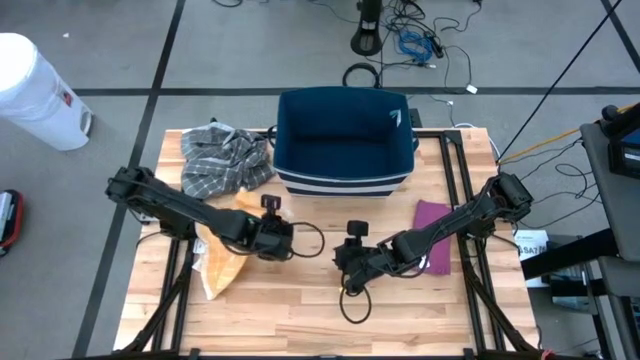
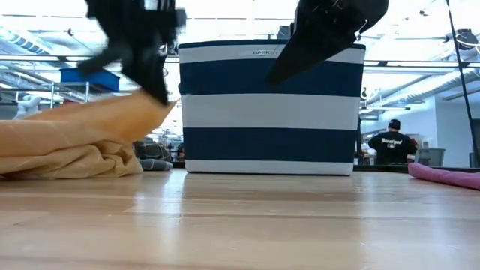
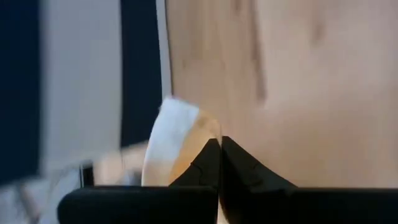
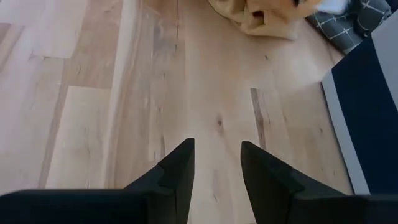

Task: Fold towel
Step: Fold the yellow towel

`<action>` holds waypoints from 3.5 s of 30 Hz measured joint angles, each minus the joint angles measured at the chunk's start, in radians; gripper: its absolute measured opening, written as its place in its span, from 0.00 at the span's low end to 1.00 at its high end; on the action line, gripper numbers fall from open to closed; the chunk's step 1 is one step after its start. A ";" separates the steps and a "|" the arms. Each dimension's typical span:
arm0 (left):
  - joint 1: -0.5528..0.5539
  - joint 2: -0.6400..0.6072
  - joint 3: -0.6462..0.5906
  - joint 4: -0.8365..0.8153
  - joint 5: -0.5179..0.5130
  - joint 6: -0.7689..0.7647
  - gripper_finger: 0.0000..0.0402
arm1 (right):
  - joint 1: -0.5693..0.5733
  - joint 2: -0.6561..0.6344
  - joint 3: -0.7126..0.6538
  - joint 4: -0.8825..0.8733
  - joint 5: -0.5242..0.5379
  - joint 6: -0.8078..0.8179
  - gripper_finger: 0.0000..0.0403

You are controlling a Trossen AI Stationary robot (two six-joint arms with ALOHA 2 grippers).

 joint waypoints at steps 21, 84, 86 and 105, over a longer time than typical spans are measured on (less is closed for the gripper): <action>-0.233 -0.080 0.697 -0.352 0.157 -0.013 0.00 | -0.016 0.000 0.000 0.217 0.096 -0.161 0.30; -0.232 -0.103 0.698 -0.348 -0.413 0.195 0.00 | 0.030 -0.184 0.000 0.278 0.270 -0.453 0.00; -0.246 -0.107 0.698 -0.348 -0.535 0.221 0.00 | 0.078 -0.274 0.000 0.195 0.290 -0.462 0.00; -0.438 -0.162 0.698 -0.110 -0.595 0.463 0.00 | 0.366 -0.740 0.010 0.130 0.057 -0.669 0.00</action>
